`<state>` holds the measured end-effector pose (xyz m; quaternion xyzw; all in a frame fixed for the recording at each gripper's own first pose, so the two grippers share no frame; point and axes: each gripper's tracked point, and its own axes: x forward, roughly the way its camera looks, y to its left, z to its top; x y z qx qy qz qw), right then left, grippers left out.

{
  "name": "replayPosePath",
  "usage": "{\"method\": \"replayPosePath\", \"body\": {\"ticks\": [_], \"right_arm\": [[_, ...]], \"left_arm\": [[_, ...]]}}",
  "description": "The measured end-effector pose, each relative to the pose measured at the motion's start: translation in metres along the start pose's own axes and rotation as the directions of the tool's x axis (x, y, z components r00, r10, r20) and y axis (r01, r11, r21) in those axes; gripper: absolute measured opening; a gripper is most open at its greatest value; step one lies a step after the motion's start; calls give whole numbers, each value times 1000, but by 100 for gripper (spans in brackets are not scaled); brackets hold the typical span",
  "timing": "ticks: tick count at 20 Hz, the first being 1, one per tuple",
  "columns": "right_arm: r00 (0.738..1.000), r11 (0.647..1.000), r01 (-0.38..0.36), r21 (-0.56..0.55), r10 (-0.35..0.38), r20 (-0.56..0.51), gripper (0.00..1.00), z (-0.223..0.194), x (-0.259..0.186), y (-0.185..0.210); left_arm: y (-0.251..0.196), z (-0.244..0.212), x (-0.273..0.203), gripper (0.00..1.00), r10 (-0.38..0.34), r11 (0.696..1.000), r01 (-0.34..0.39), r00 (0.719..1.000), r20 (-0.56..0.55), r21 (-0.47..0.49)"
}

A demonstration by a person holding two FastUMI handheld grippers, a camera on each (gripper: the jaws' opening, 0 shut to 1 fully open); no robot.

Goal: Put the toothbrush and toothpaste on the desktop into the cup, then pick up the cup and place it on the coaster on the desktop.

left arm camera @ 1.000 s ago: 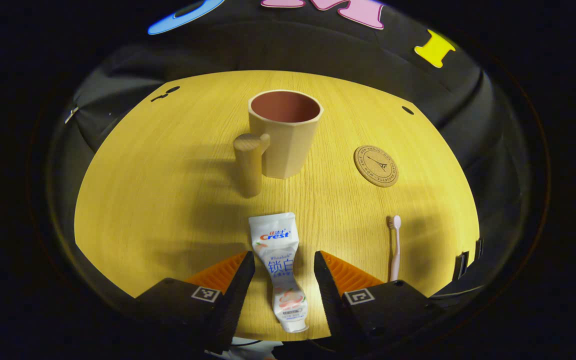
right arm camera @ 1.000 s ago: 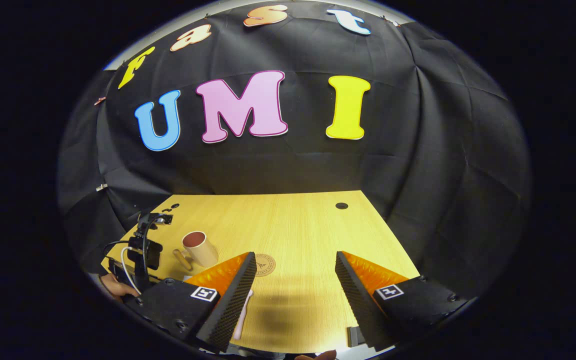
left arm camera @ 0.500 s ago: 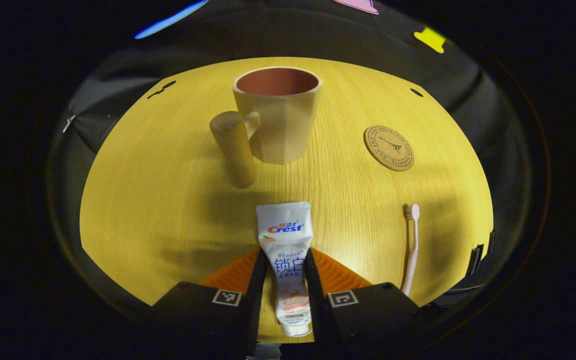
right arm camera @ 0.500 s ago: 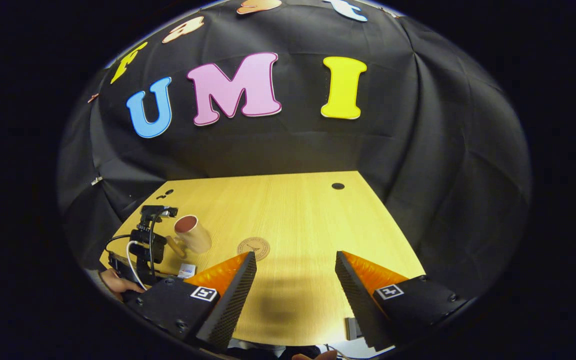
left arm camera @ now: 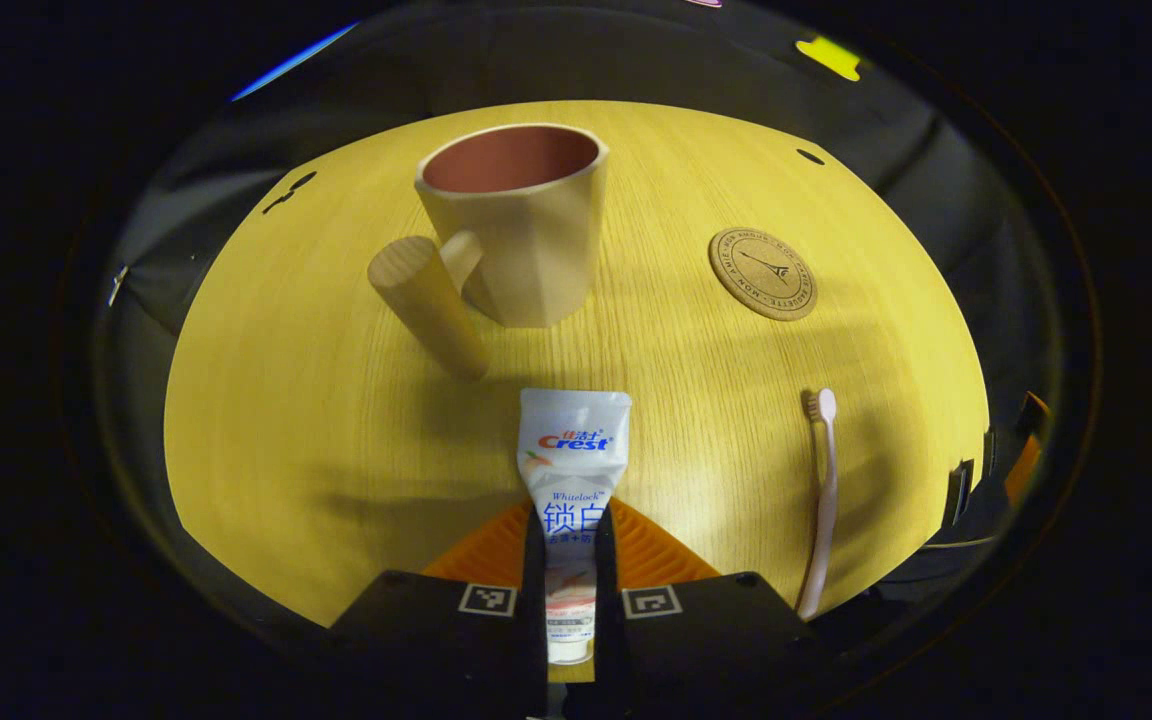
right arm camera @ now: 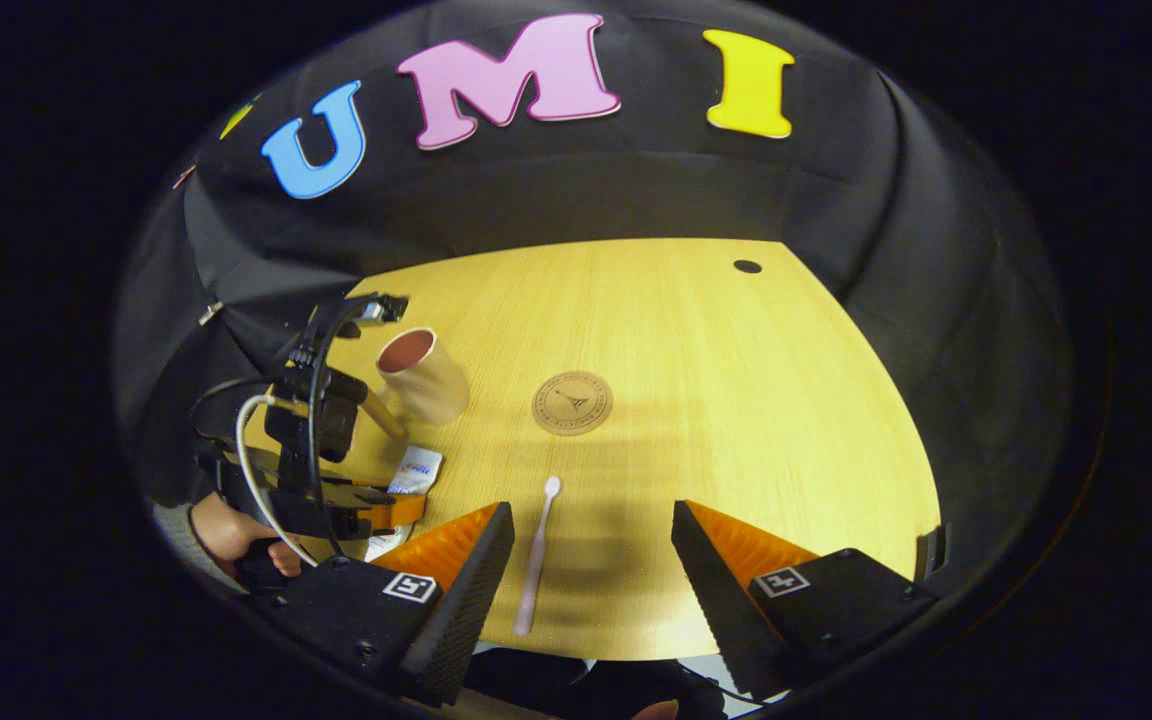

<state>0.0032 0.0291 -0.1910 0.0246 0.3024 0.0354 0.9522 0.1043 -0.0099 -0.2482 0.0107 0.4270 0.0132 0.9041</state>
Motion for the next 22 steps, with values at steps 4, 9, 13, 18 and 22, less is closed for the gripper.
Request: {"method": "replayPosePath", "body": {"ticks": [4,9,13,18,22], "right_arm": [[996,999,45,-10,-45,-80,93,-19,31,10],[980,996,88,-5,-88,-177,88,-48,57,17],[964,994,113,-1,-110,-241,83,-64,74,19],[951,992,129,-14,-127,-282,76,-69,89,27],[938,991,129,-29,-132,-322,54,-75,94,35]], "left_arm": [[-6,-12,-10,21,-106,994,106,994,-23,13],[16,-3,-43,21,-110,992,104,991,80,71],[34,-1,-67,21,-135,991,131,983,126,34],[59,1,-90,21,-127,992,129,977,173,-3],[67,0,-98,21,-128,991,134,973,191,-18]]}}
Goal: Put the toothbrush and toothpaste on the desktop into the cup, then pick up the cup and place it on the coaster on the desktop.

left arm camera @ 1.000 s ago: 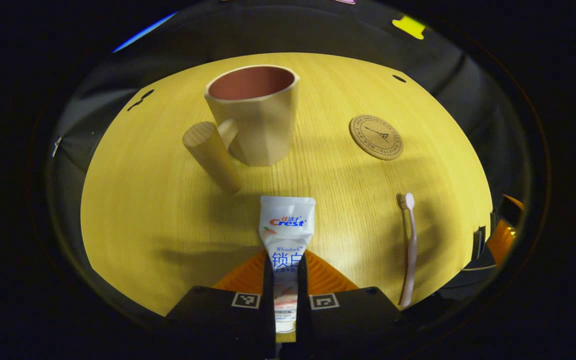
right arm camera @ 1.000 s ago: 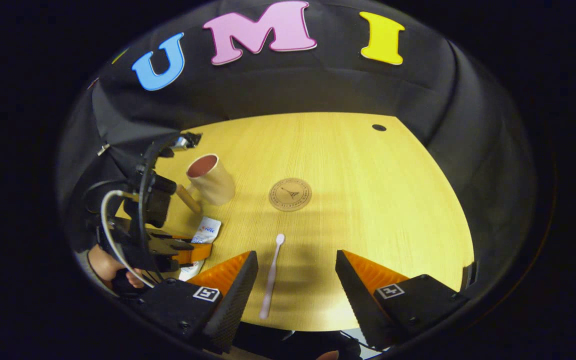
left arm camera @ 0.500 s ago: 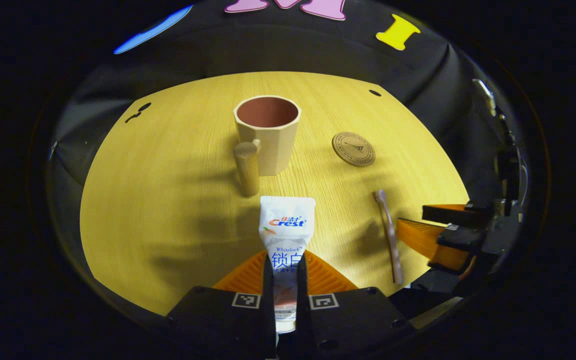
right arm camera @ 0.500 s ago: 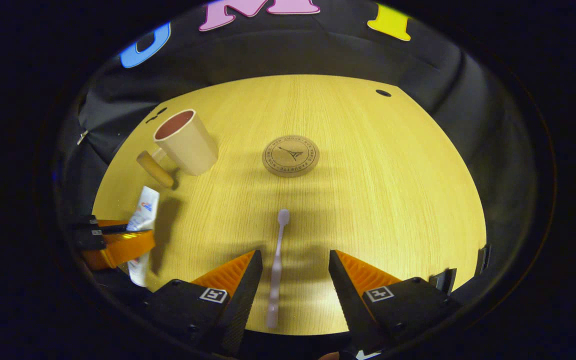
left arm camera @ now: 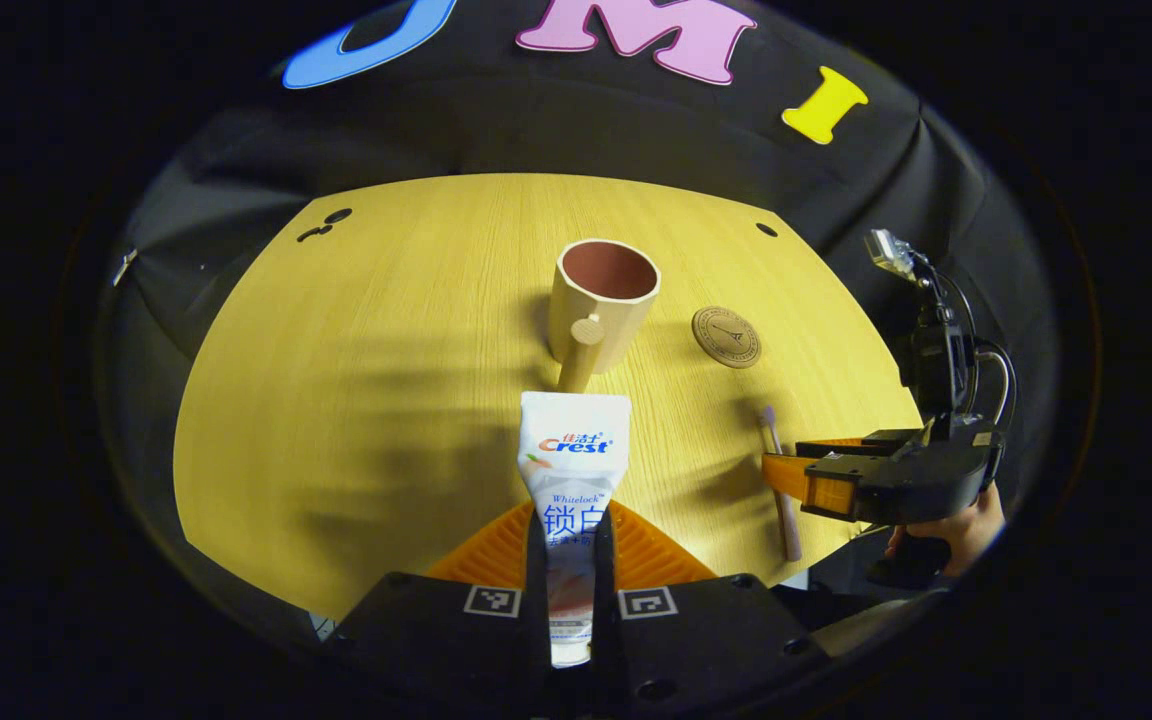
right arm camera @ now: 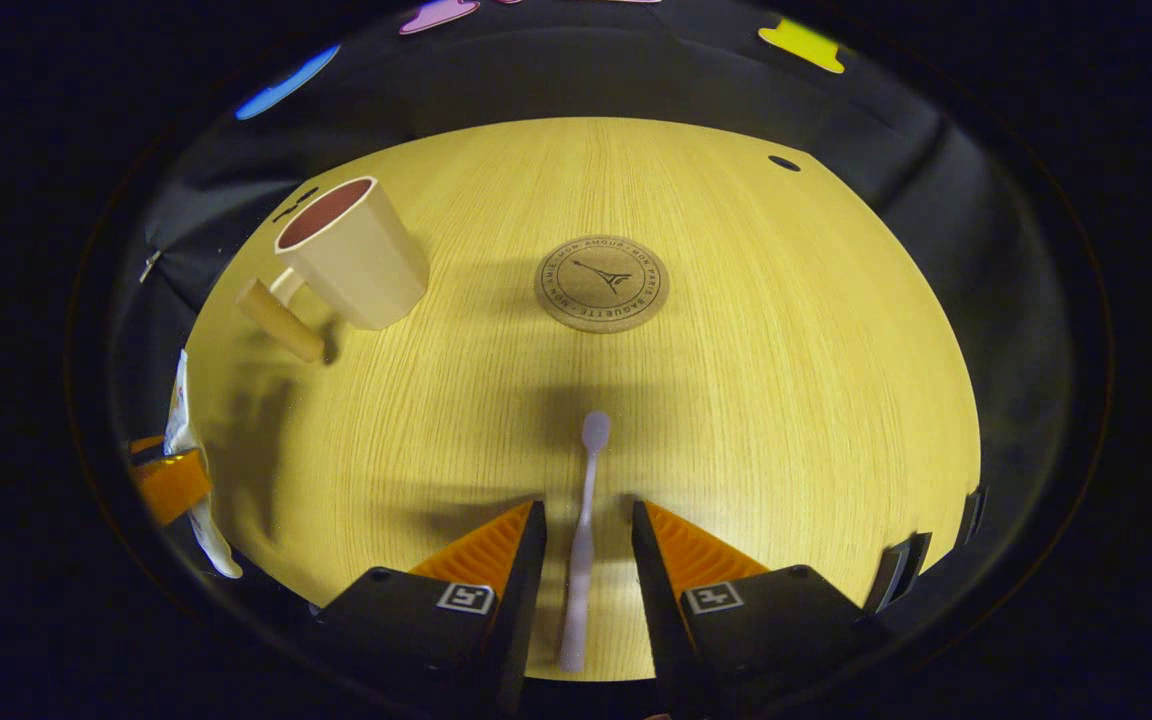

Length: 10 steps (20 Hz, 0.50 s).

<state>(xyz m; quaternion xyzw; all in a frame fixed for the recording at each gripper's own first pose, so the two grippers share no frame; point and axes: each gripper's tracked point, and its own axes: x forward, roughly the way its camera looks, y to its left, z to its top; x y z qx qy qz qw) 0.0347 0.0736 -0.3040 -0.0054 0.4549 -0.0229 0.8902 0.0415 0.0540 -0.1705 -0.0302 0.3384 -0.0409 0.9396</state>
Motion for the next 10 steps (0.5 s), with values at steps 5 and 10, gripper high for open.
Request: {"method": "replayPosePath", "body": {"ticks": [5,10], "right_arm": [[999,1000,-3,-12,2,-53,35,-9,0,3],[998,998,-48,-31,47,-44,8,-7,2,1]], "left_arm": [[2,0,-3,21,9,999,-8,1000,20,-33],[-3,15,-12,21,-13,998,19,996,92,-63]]}}
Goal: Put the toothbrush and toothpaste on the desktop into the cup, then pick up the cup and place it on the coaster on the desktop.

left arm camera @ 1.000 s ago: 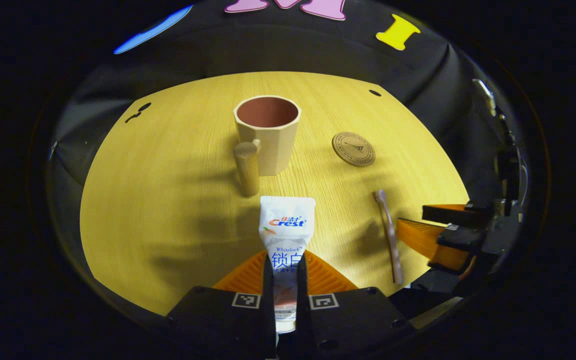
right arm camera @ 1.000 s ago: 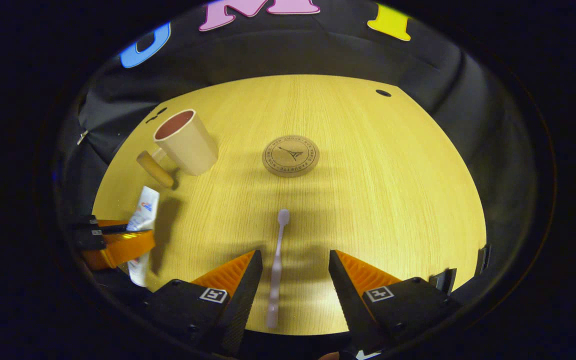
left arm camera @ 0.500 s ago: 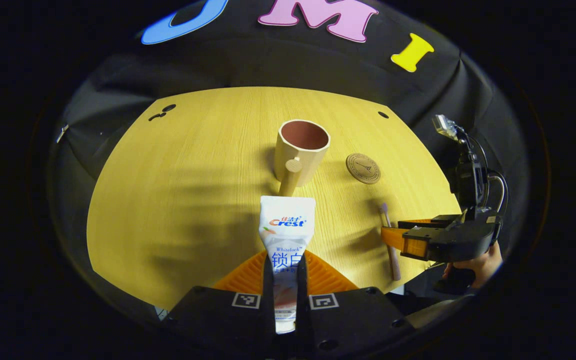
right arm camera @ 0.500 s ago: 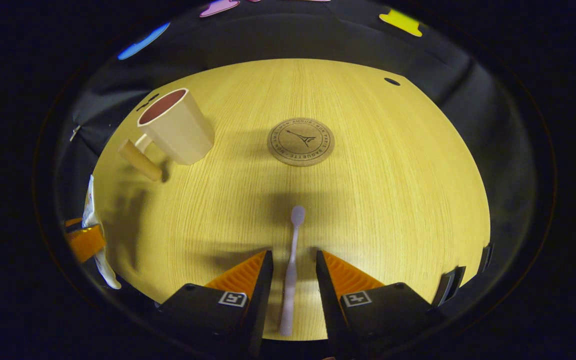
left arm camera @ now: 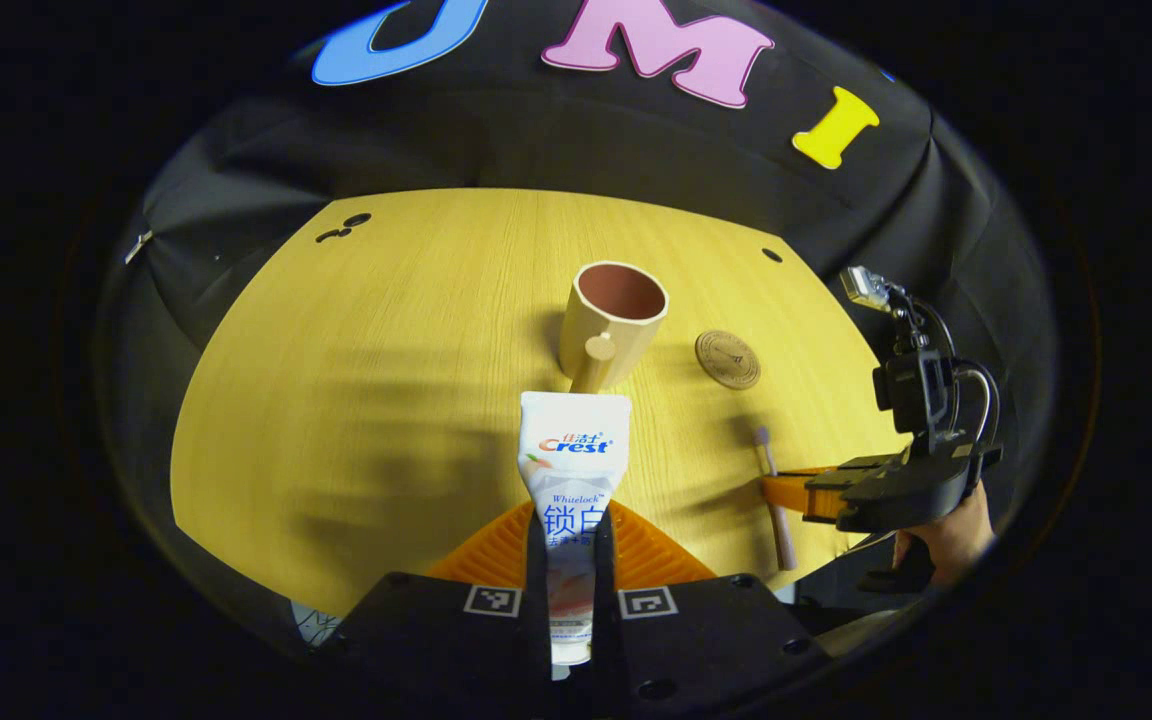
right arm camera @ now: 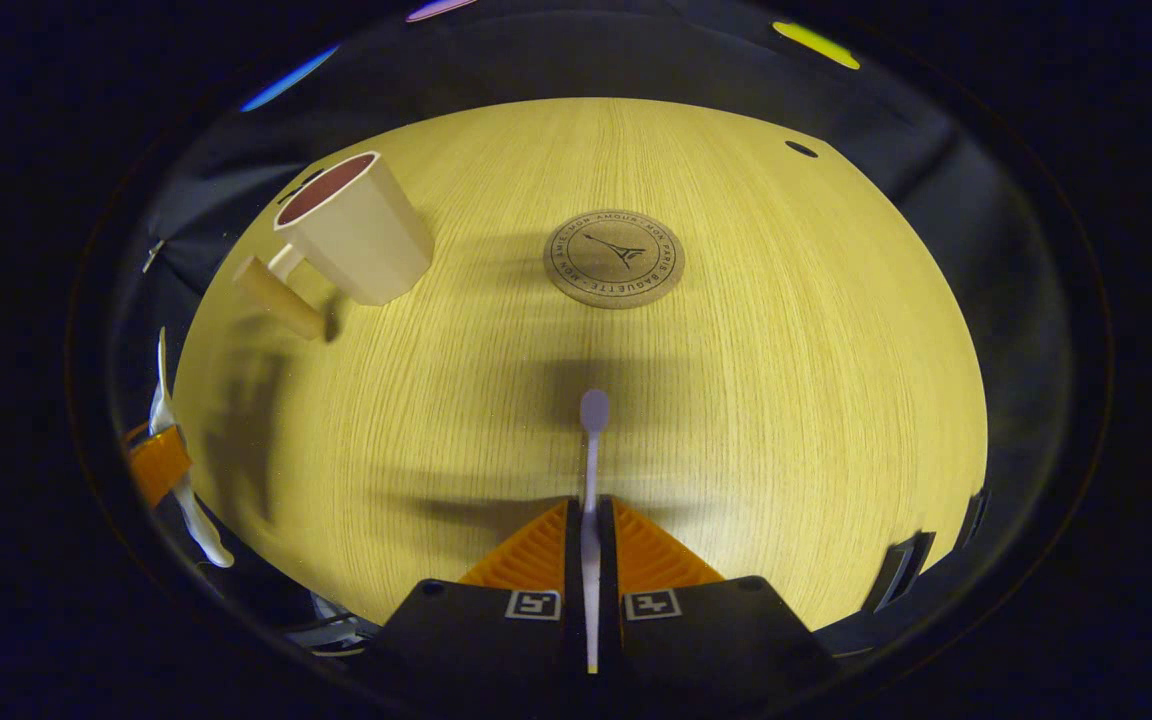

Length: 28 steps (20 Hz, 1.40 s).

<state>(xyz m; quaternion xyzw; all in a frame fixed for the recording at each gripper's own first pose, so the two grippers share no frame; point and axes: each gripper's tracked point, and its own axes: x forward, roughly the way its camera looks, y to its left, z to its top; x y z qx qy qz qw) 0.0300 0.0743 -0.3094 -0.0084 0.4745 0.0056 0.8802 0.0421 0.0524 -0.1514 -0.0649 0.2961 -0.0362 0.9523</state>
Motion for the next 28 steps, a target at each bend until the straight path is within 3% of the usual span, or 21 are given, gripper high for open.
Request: {"method": "replayPosePath", "body": {"ticks": [5,8,13,16,19,22,28], "right_arm": [[987,991,-112,79,102,128,6,11,-7,-2],[965,974,-193,115,168,201,6,24,-22,-6],[926,950,-284,133,236,295,6,42,-52,-9],[912,941,-306,148,245,329,6,46,-68,-15],[896,931,-327,160,253,365,6,50,-82,-20],[885,928,-335,166,249,393,6,48,-97,-25],[881,922,-323,215,209,425,6,41,-114,-44]], "left_arm": [[-14,53,-4,21,-37,999,41,989,141,-26],[-22,95,-11,21,-71,996,81,966,250,-29],[-36,179,-26,20,-145,987,163,884,444,-3],[-47,215,-26,20,-191,978,208,828,527,27],[-57,238,-11,20,-227,969,244,792,566,47],[-56,248,22,20,-217,969,244,797,563,29],[-42,239,82,20,-163,984,176,842,515,24]]}}
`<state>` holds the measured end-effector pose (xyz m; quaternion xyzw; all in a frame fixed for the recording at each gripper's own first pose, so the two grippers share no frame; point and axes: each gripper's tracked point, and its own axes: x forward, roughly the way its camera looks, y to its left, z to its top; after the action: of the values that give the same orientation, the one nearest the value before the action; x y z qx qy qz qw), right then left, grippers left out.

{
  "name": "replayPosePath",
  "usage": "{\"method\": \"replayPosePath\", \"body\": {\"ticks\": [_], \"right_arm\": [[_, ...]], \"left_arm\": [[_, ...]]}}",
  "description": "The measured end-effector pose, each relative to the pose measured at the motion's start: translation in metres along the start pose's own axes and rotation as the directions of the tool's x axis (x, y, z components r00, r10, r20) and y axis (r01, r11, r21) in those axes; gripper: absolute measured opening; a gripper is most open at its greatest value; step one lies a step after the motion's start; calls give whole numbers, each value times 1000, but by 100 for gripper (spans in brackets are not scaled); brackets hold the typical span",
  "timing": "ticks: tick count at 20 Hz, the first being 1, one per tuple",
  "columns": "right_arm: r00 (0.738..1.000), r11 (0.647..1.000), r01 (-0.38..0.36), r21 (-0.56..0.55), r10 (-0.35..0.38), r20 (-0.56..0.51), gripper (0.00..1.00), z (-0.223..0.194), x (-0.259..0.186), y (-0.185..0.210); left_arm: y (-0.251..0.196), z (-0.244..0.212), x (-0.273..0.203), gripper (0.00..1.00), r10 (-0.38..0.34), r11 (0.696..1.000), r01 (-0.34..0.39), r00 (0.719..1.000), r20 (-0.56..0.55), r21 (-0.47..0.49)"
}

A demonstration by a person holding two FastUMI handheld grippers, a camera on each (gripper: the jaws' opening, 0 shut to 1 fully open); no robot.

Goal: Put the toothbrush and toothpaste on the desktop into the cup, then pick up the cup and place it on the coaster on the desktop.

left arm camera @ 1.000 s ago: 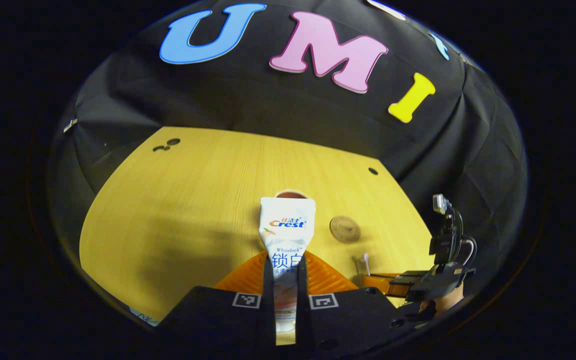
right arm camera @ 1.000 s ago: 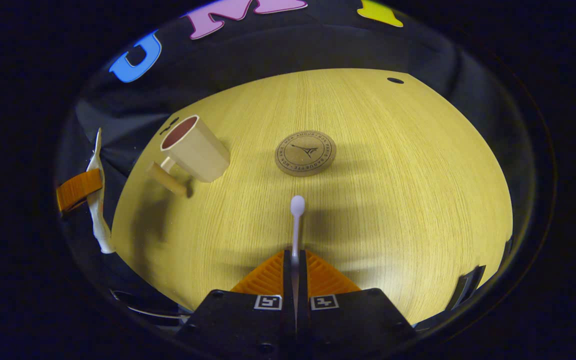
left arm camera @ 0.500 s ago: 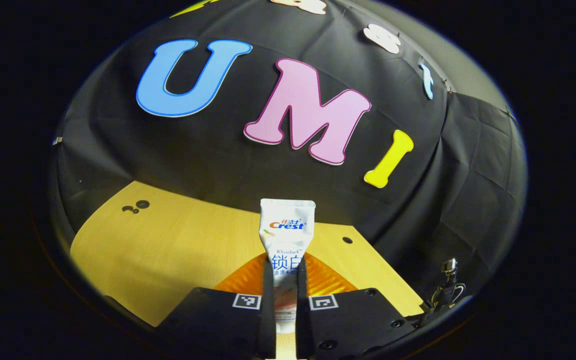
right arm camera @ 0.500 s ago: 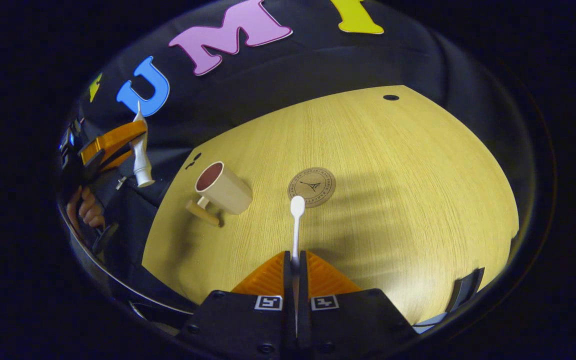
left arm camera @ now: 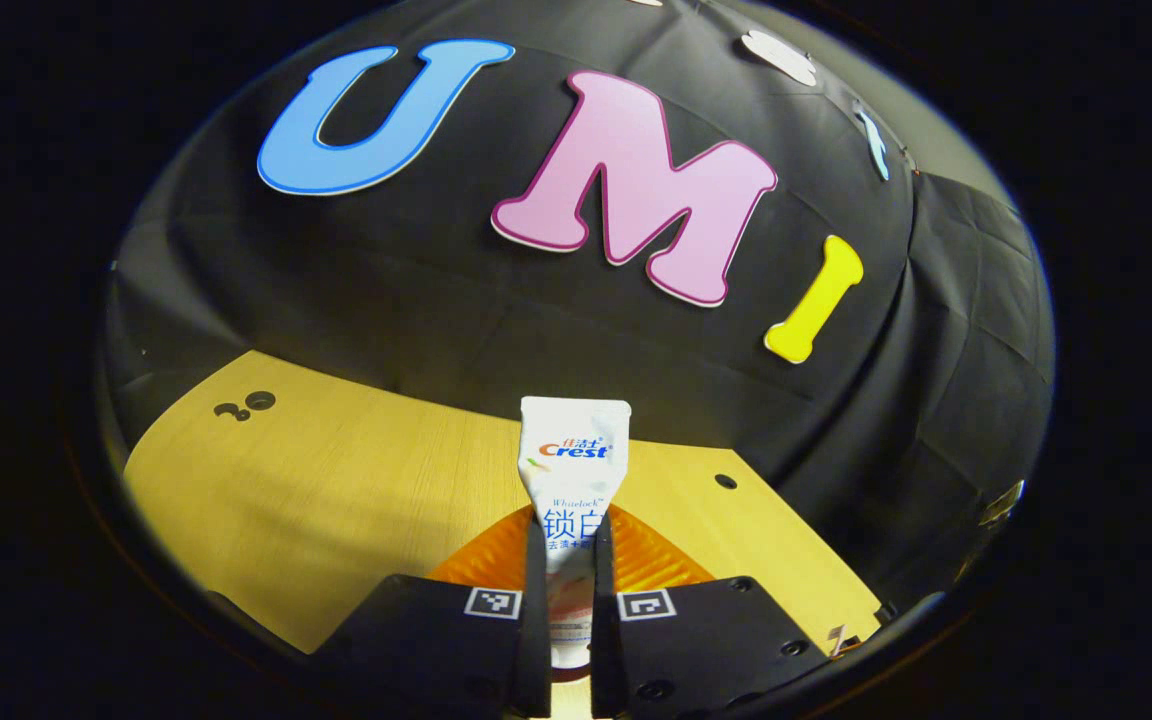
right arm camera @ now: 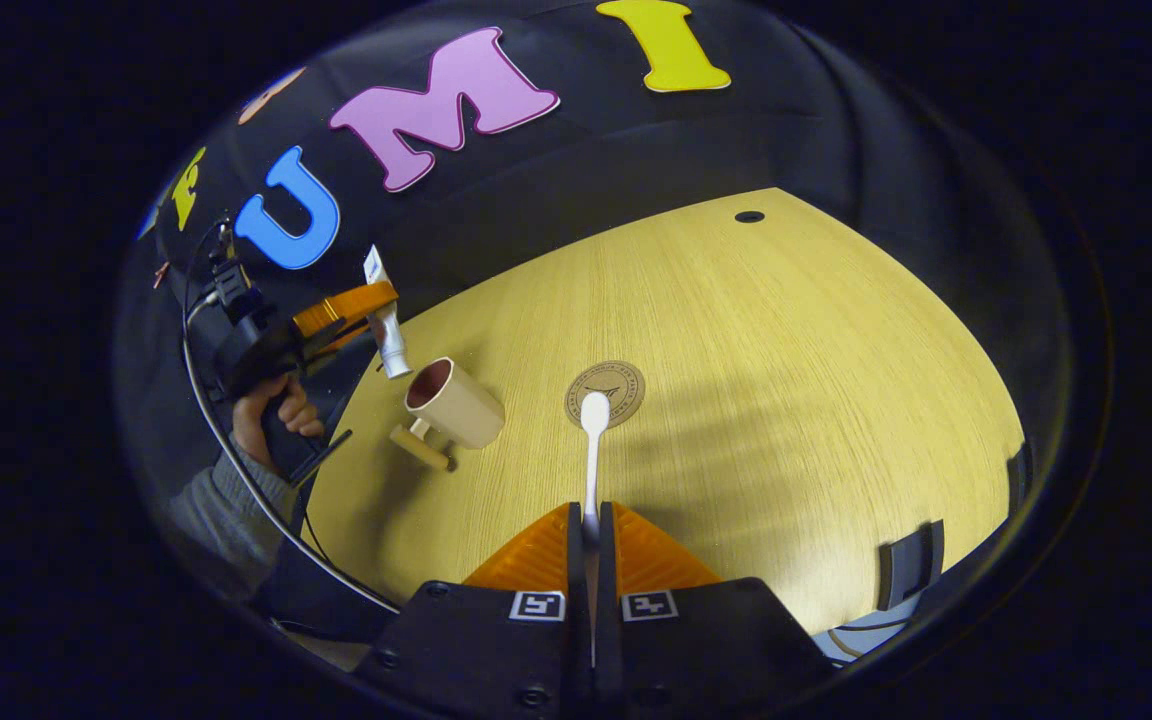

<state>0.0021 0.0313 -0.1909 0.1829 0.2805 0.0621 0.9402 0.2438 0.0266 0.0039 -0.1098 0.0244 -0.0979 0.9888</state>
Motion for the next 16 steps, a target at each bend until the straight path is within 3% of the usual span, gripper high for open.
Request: {"method": "replayPosePath", "body": {"ticks": [8,9,10,12,14,15,16], "right_arm": [[1000,999,14,37,-15,27,6,-7,-10,-1],[999,999,11,34,-12,31,6,-6,-8,1],[999,999,5,32,-6,34,6,-5,-7,3],[999,1000,-6,30,4,46,6,-4,-4,11],[999,999,-25,23,24,49,6,-2,-2,19],[998,999,-35,18,34,55,6,1,-2,24],[997,999,-43,13,43,63,6,4,-1,29]], "left_arm": [[16,-41,5,21,33,999,-30,998,-59,43],[17,-42,2,27,36,998,-33,997,-65,47],[20,-44,2,22,42,998,-39,997,-71,53],[23,-48,-3,28,48,997,-43,996,-78,69],[23,-51,-7,25,45,997,-38,995,-89,73],[23,-53,-10,31,42,997,-35,994,-97,74],[21,-58,-14,27,30,997,-23,994,-106,69]]}}
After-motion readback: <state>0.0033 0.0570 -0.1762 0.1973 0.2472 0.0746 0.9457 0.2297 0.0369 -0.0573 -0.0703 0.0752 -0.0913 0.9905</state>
